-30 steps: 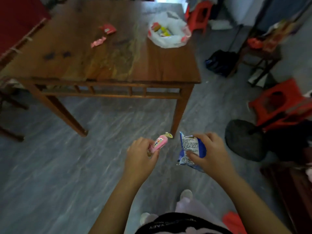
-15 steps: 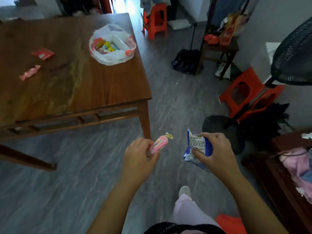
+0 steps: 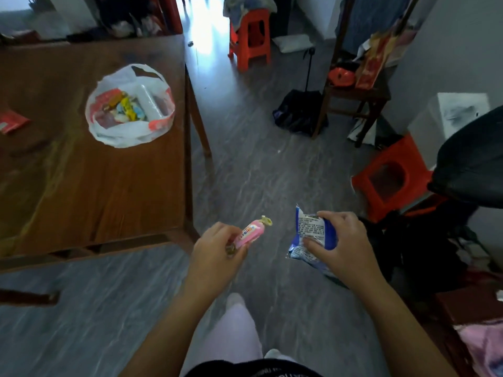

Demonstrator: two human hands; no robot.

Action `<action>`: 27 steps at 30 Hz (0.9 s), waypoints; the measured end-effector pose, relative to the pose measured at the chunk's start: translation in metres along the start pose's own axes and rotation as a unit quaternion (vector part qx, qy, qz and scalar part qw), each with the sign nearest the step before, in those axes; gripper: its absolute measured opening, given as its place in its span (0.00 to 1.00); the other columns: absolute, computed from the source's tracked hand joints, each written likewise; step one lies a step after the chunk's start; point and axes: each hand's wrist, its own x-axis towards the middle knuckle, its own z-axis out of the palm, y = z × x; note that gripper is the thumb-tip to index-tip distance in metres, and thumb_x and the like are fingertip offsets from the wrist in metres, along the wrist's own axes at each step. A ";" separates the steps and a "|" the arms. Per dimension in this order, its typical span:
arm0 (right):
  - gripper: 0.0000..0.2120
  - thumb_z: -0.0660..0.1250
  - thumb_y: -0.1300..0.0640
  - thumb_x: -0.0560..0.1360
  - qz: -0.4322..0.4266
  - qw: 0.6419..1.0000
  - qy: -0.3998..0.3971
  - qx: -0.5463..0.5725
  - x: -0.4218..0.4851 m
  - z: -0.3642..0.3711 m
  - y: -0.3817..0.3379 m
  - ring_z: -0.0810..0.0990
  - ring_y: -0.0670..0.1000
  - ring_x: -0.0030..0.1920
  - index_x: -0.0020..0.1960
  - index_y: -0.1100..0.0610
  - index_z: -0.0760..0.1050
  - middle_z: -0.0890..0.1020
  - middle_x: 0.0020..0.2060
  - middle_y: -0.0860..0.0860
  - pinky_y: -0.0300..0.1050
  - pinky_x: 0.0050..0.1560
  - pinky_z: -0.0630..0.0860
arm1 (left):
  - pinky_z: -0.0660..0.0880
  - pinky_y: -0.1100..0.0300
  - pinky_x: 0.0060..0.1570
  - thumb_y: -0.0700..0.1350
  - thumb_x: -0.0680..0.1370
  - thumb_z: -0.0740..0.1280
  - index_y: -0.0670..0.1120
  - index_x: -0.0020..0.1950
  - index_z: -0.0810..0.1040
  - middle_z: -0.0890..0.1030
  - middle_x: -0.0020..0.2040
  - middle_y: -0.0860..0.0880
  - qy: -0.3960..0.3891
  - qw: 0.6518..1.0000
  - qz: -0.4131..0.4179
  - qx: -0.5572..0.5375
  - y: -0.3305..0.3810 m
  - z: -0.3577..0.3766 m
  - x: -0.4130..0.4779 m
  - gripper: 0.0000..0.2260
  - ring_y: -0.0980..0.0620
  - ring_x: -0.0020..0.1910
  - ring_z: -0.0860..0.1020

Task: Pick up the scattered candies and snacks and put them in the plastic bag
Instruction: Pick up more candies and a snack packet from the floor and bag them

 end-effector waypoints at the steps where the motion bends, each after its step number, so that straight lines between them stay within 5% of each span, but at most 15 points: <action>1: 0.25 0.75 0.54 0.63 -0.002 1.000 -0.001 0.001 0.018 0.002 0.002 0.68 0.50 0.51 0.57 0.55 0.73 0.69 0.48 0.49 0.40 0.49 0.63 | 0.70 0.60 0.35 0.42 0.68 0.73 0.45 0.42 0.78 0.75 0.37 0.52 0.000 1.000 -0.007 -0.008 -0.002 0.003 0.017 0.06 0.53 0.36 0.73; 7: 0.25 0.75 0.53 0.63 -0.021 1.000 -0.002 -0.017 0.153 0.017 -0.005 0.70 0.52 0.51 0.58 0.54 0.73 0.70 0.48 0.51 0.41 0.49 0.63 | 0.68 0.71 0.36 0.43 0.70 0.72 0.46 0.45 0.78 0.76 0.39 0.51 0.011 0.997 -0.024 -0.072 -0.022 0.014 0.144 0.06 0.58 0.38 0.74; 16: 0.25 0.75 0.52 0.64 -0.076 0.995 -0.050 -0.035 0.343 0.045 -0.066 0.68 0.51 0.53 0.59 0.53 0.72 0.72 0.51 0.53 0.40 0.48 0.62 | 0.69 0.65 0.36 0.44 0.71 0.71 0.45 0.44 0.78 0.77 0.39 0.49 0.074 0.992 -0.044 -0.091 -0.059 -0.036 0.315 0.06 0.55 0.38 0.74; 27: 0.25 0.74 0.51 0.64 -0.263 0.942 -0.207 -0.009 0.504 0.159 -0.152 0.67 0.48 0.51 0.58 0.54 0.72 0.73 0.52 0.53 0.35 0.46 0.64 | 0.66 0.70 0.35 0.46 0.72 0.69 0.46 0.45 0.77 0.77 0.40 0.50 0.220 0.941 -0.256 0.018 -0.142 -0.084 0.376 0.05 0.54 0.39 0.73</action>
